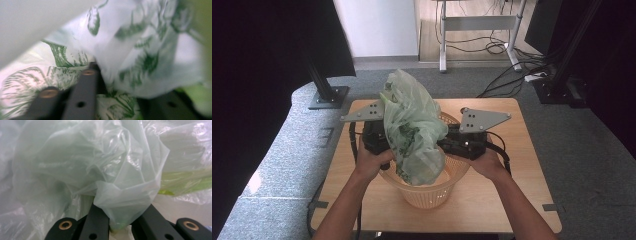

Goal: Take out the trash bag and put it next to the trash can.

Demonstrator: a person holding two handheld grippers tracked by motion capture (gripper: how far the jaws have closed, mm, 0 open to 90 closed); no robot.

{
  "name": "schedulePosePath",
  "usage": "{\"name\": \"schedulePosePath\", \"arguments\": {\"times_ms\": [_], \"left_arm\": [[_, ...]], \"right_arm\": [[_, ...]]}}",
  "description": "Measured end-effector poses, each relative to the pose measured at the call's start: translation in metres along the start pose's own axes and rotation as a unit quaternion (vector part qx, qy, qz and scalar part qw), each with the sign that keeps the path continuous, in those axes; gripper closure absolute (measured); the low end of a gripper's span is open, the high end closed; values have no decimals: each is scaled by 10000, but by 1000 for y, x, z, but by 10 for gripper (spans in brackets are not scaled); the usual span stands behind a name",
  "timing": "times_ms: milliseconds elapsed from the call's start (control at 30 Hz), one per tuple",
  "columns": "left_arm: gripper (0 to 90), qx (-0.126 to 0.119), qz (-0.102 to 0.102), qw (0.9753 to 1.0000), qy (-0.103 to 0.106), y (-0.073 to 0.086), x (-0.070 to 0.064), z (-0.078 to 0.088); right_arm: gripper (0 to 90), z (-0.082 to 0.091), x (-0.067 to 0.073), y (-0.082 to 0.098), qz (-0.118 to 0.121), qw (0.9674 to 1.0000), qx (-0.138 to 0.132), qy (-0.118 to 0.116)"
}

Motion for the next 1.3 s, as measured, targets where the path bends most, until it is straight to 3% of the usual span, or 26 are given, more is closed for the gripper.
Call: {"name": "schedulePosePath", "arguments": {"times_ms": [133,333,567,833,1300], "left_arm": [[460,-81,-174,9984,-532,0,8,13],[377,-96,-210,9962,-835,5,15,32],[341,-141,-169,9949,-986,9,20,48],[328,-93,-147,9927,-1191,13,28,55],[322,16,-105,9891,-1471,23,36,72]], "right_arm": [[874,11,-7,4,-84,9997,13,225],[876,39,-17,1,-225,9980,-172,561],[876,75,-21,-7,-200,9951,-367,893],[876,115,-30,-16,-142,9913,-466,1224],[876,166,-27,-23,50,9881,-179,1527]]}}
Point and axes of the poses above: each handheld gripper's, and its own axes: z roughly backward along the jaws, y roughly out of its underside, x roughly to its left, the point moved 9 cm from there along -z, roughly forward along the jaws, and after that the axes turned 14 degrees about z, right-handed, at the moved point
